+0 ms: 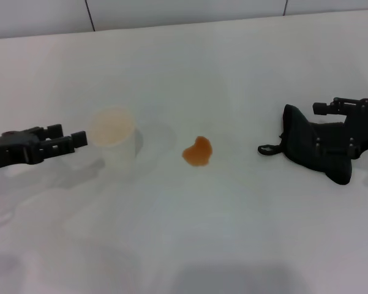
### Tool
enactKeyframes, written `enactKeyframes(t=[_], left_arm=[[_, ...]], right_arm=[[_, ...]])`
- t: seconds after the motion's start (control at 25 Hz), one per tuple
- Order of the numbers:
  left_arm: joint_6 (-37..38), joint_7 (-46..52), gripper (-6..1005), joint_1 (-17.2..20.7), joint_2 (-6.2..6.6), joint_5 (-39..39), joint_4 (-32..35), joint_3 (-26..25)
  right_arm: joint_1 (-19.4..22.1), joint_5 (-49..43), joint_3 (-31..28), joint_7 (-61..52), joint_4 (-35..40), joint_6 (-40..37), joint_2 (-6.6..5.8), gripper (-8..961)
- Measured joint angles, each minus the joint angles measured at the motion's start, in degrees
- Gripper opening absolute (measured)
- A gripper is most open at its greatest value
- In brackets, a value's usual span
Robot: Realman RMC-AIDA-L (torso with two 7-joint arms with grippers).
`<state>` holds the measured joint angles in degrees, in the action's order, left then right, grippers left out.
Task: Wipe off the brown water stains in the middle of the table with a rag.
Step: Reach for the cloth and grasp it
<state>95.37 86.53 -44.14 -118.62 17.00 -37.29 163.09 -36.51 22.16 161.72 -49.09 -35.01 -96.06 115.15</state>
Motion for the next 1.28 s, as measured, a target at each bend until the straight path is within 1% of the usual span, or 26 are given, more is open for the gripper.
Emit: enactKeyframes(t=[0.2,0.36,0.72,1.04,1.28], left_arm=[[-2.30,0.00,878,-0.73,-0.03,-1.66,2.00,0.03],[-2.99,0.15,878,-0.95,0.01,-2.51,2.37,0.04],[-3.22,0.38,878,-2.45,-0.16,-2.34,2.69,-0.01],[-3.49,0.37,878,-3.34,0.04,-0.29,2.38,-0.06],[-3.72,0.32,878,-4.10,-0.07,-0.98,2.56,-0.05]], right_arm=[[-0.12,0.00,0.00,0.00,0.01,0.14,0.06,698],[-0.14,0.00,0.00,0.01,0.03,0.08,0.07,698],[-0.11,-0.01,0.00,0.08,0.03,-0.15,0.07,696],[0.12,-0.03,0.00,0.34,0.03,-0.18,0.07,695],[-0.22,-1.67,0.08,0.31,-0.68,-0.22,0.06,694]])
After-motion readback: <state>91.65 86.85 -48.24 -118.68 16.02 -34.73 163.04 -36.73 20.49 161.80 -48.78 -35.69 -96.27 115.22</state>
